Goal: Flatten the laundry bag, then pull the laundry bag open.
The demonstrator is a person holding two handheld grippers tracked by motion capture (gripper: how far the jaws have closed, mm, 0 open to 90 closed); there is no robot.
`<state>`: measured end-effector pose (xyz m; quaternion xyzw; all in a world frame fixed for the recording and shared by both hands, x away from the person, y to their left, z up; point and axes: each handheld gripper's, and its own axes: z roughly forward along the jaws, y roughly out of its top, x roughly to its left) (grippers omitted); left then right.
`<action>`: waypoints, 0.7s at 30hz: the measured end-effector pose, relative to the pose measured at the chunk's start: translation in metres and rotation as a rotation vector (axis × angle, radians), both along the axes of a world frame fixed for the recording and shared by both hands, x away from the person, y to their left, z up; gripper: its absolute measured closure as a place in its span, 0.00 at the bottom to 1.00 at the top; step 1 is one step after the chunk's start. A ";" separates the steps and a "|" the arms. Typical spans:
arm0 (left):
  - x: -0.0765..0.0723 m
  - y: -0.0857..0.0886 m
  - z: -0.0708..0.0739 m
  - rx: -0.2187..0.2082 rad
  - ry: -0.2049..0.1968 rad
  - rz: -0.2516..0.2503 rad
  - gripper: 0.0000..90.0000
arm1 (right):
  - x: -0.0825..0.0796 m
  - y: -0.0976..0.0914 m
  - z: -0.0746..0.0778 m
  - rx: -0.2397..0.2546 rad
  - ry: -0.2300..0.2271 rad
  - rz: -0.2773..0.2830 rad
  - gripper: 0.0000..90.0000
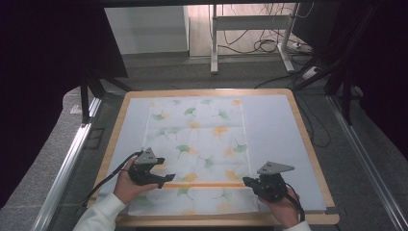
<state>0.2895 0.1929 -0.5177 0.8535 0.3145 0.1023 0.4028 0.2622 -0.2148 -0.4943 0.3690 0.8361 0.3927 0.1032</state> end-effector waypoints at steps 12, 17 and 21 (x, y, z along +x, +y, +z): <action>0.003 -0.026 0.002 0.016 0.005 -0.057 0.27 | -0.011 -0.002 -0.004 0.001 0.005 -0.012 0.99; 0.004 -0.046 0.000 -0.018 0.044 -0.101 0.27 | -0.015 -0.006 -0.005 0.006 0.004 -0.018 0.99; 0.004 -0.054 0.001 0.011 0.031 -0.110 0.27 | -0.018 -0.008 -0.006 0.008 0.000 -0.021 0.99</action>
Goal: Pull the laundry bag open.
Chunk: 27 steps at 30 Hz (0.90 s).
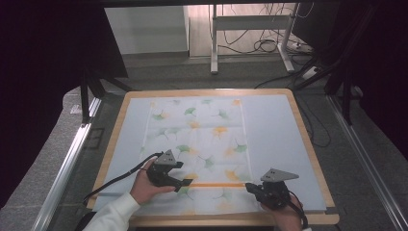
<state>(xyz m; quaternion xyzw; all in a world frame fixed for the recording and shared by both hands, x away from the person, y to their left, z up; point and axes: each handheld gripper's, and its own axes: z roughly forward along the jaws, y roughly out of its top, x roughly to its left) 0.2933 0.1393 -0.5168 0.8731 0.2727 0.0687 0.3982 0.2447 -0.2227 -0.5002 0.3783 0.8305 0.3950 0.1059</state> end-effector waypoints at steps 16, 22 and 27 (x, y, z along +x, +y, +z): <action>0.003 -0.042 -0.003 0.032 -0.015 -0.056 0.27 | -0.005 0.006 -0.009 -0.049 0.031 0.016 0.98; 0.003 -0.052 -0.003 0.037 -0.017 -0.072 0.27 | -0.005 0.008 -0.011 -0.061 0.040 0.028 0.98; 0.005 -0.053 -0.004 0.019 -0.005 -0.070 0.27 | -0.006 0.009 -0.012 -0.065 0.048 0.039 0.98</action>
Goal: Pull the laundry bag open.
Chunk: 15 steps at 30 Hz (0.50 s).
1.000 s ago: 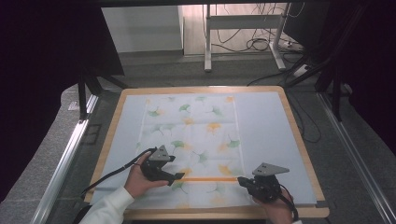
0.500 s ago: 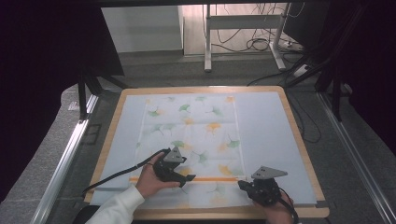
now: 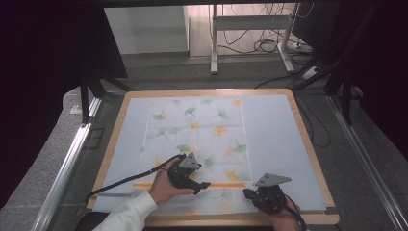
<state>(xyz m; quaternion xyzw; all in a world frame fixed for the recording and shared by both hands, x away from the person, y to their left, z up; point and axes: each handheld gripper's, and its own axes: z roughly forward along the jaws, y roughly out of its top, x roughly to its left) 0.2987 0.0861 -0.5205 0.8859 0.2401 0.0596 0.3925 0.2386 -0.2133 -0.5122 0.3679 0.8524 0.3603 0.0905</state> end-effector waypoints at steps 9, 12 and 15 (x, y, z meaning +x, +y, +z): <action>0.010 0.003 0.005 -0.034 0.006 0.020 0.28 | -0.001 0.002 -0.006 -0.040 0.017 0.002 0.98; 0.010 -0.003 0.008 -0.020 -0.010 0.008 0.28 | -0.001 0.004 -0.008 -0.055 0.023 0.004 0.98; 0.010 -0.011 0.010 -0.031 -0.006 -0.011 0.28 | 0.000 0.003 -0.008 -0.048 0.024 0.006 0.98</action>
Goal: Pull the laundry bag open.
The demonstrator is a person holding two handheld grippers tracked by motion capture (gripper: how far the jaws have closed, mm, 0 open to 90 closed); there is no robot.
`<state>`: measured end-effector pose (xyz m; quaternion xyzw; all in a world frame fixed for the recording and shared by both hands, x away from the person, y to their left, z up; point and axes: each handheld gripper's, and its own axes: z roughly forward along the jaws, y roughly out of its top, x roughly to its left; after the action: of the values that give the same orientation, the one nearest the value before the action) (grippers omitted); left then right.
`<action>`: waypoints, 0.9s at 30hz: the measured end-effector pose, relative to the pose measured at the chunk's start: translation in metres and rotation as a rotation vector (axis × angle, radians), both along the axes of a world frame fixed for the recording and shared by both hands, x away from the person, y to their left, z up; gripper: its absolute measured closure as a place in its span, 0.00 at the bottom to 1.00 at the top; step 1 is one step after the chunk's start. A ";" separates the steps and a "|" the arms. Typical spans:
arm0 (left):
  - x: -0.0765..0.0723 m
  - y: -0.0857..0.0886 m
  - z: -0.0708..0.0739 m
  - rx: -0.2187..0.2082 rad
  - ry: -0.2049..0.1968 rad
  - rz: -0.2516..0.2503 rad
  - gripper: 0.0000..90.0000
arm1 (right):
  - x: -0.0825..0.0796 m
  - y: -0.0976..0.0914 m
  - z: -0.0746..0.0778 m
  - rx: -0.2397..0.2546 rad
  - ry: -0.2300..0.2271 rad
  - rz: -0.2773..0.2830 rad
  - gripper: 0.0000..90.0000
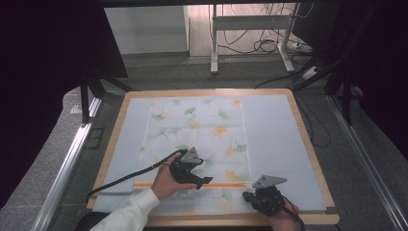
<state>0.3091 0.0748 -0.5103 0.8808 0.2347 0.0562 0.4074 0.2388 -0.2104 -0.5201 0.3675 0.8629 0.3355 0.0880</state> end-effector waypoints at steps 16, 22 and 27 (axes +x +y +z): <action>0.010 -0.013 -0.002 0.008 0.019 -0.013 0.29 | -0.001 -0.002 0.000 0.004 0.003 -0.006 0.98; 0.005 -0.031 0.005 0.031 -0.012 -0.062 0.30 | -0.002 -0.001 0.000 -0.007 -0.014 -0.009 0.98; 0.003 -0.044 0.011 0.046 -0.023 -0.095 0.30 | -0.005 0.000 -0.001 -0.008 -0.026 -0.016 0.97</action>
<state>0.3118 0.0312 -0.4989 0.8994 0.1866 0.0520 0.3920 0.2335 -0.2103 -0.5212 0.3698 0.8600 0.3360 0.1035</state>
